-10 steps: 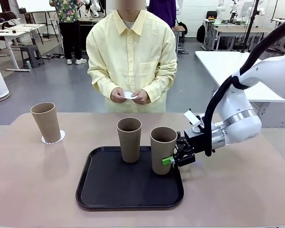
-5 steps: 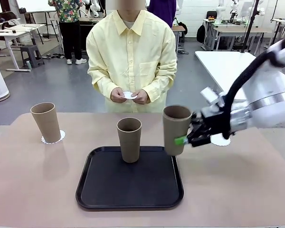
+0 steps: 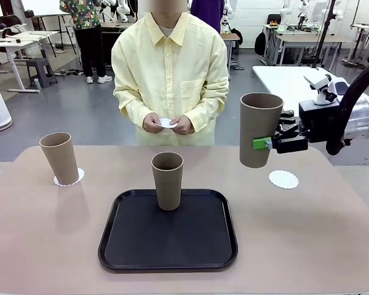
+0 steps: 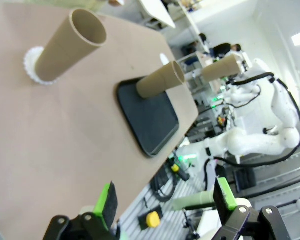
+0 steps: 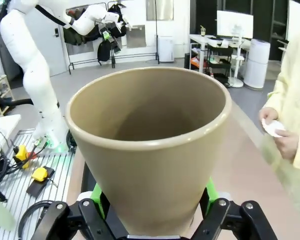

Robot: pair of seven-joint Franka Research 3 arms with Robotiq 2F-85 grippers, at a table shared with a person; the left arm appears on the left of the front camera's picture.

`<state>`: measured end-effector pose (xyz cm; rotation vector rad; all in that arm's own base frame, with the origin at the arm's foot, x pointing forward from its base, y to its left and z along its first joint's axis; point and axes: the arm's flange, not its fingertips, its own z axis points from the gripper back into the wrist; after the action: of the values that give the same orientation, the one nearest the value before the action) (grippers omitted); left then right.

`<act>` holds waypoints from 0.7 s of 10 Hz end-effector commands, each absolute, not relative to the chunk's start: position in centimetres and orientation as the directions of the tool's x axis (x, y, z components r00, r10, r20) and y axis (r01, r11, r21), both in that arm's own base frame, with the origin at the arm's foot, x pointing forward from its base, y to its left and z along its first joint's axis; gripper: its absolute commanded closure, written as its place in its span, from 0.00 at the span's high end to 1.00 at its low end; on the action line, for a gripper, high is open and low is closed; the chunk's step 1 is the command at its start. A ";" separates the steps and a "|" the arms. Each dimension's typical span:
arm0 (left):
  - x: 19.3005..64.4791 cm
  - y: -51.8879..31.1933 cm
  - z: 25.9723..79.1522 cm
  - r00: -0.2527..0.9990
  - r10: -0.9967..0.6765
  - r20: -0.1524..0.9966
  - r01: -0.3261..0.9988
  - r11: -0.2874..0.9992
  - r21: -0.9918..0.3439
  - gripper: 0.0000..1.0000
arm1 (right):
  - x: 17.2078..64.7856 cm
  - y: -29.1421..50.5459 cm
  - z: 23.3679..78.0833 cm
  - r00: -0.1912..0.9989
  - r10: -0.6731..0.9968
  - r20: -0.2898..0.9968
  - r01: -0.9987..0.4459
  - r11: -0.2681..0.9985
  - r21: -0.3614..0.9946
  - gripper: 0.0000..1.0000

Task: Place coasters on the table and set cups on them.
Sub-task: Take one Reusable plastic cup from the Flat Tray and place it on a coaster set by the human.

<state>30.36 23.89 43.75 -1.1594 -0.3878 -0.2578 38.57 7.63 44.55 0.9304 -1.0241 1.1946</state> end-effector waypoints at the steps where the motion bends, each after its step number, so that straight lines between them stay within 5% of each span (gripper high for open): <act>1: 30.2 23.9 43.9 0.903 0.006 0.431 0.397 0.374 -0.838 1.00 | 38.5 8.3 44.2 0.030 0.262 0.965 -0.996 0.092 0.006 0.00; 3: 30.2 23.9 43.9 0.903 0.006 0.431 0.397 0.374 -0.838 1.00 | 38.5 8.3 44.2 0.030 0.262 0.965 -0.996 0.092 0.006 0.00; 4: 30.2 23.9 43.9 0.903 0.006 0.431 0.397 0.374 -0.838 1.00 | 38.5 8.1 44.4 0.054 0.274 0.960 -0.993 0.117 0.023 0.84; 7: 30.2 23.9 43.9 0.903 0.006 0.431 0.397 0.374 -0.838 1.00 | 43.6 -2.4 44.7 0.070 0.329 0.942 -0.947 0.319 -0.040 0.84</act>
<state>30.36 23.89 43.74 -1.1593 -0.3876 -0.2576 41.07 1.20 44.29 0.8006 -1.0341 1.1419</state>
